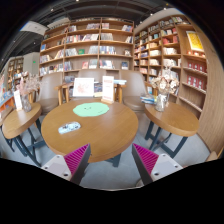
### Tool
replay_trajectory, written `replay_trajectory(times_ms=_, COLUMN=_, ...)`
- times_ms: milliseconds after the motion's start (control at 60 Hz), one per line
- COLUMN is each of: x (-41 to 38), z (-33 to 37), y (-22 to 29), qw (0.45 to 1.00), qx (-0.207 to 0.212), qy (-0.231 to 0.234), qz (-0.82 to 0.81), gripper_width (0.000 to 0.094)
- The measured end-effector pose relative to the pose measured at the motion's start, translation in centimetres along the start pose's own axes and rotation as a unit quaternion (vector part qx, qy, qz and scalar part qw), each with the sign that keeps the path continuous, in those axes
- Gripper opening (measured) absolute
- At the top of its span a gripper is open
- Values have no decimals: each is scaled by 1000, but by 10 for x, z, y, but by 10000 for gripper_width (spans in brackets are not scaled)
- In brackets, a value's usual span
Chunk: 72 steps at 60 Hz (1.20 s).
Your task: Arrange mouse
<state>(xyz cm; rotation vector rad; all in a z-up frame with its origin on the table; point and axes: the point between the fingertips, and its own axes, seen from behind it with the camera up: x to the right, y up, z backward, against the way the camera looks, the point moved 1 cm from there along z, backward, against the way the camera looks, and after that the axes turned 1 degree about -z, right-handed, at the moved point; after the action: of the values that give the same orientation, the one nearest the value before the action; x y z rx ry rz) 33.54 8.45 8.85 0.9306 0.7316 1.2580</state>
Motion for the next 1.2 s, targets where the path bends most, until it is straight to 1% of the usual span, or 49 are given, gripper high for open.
replay_trajectory(times_ms=67, x=-7, z=-5, y=-4, qw=1000, qx=-6, qy=5, qz=1, gripper_width=858)
replay_trajectory(times_ms=167, x=-24, z=-15, y=-6, qw=1000, qx=-3, qy=15, qz=8, gripper_width=855)
replay_trajectory(times_ms=283, x=-63, z=-37, y=-12, qw=999, qx=0, qy=28, qz=17, gripper_width=855)
replay_trajectory(times_ms=550, x=-148, z=-52, y=-17, qw=997, qx=1, qy=67, qz=24, gripper_width=856)
replay_trajectory(times_ms=800, x=-199, z=-79, y=-16, qw=997, qx=-4, qy=77, qz=33, gripper_width=855)
replay_trajectory(times_ms=950, x=-220, z=-101, y=-20, qw=996, qx=-26, qy=80, qz=30, gripper_width=853)
replay_trajectory(times_ms=1117, x=-230, z=-131, y=-21, qw=996, qx=-48, qy=73, qz=31, gripper_width=852)
replay_trajectory(times_ms=1200, x=-232, z=-139, y=-21, qw=995, qx=-67, qy=67, qz=27, gripper_width=851)
